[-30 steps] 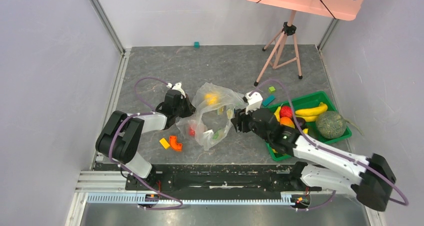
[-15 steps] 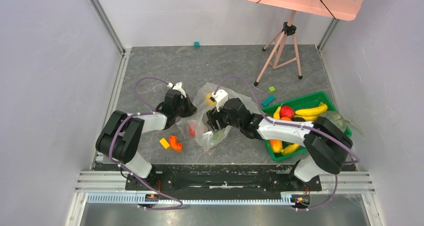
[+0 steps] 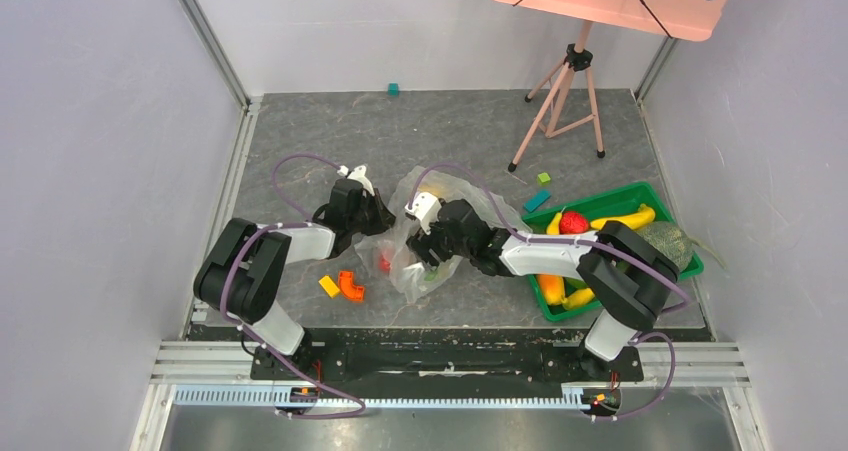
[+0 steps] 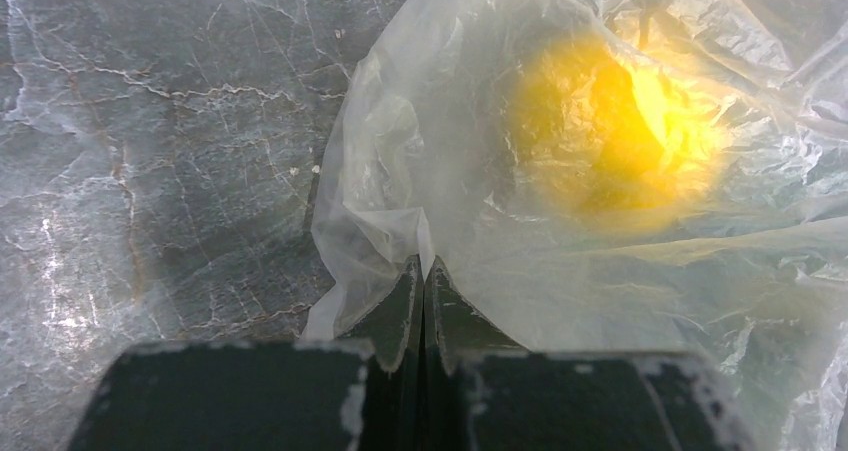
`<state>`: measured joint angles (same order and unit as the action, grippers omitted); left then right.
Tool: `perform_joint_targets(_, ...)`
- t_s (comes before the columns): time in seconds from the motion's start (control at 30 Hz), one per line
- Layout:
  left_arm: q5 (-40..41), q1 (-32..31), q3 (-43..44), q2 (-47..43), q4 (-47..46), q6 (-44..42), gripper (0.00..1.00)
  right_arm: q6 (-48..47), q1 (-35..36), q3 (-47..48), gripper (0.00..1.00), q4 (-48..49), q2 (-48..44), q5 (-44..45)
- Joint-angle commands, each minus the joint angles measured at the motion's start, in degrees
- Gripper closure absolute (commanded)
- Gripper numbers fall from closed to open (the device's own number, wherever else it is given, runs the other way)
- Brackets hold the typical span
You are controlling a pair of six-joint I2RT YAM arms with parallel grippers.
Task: Take the fake fruits out of the plastic bag
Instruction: Adjust the fake fruit in the plastic bag.
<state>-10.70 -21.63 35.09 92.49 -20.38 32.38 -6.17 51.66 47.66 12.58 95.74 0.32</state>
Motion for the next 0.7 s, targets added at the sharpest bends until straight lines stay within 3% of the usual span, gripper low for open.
perform_joint_targets(0.0, -1.78, -0.01, 1.48, 0.57, -3.12, 0.65, 0.98, -3.22, 0.46, 0.44, 0.21, 4.79, 0.11, 5.64)
perform_joint_targets(0.13, -2.21, -0.02, 1.49, 0.71, -3.3, 0.67, 0.98, -3.71, 0.88, 0.61, 0.22, 6.76, 1.73, 5.19)
perform_joint_targets(0.4, -2.41, 0.0, 1.59, 0.87, -3.42, 0.61, 0.98, -4.64, 0.94, -1.0, 0.17, 11.45, 2.69, -17.38)
perform_joint_targets(0.67, -2.41, -0.06, 1.8, 1.03, -3.34, 0.62, 0.98, -3.03, 1.08, -2.86, 0.12, 14.45, 0.58, -26.24)
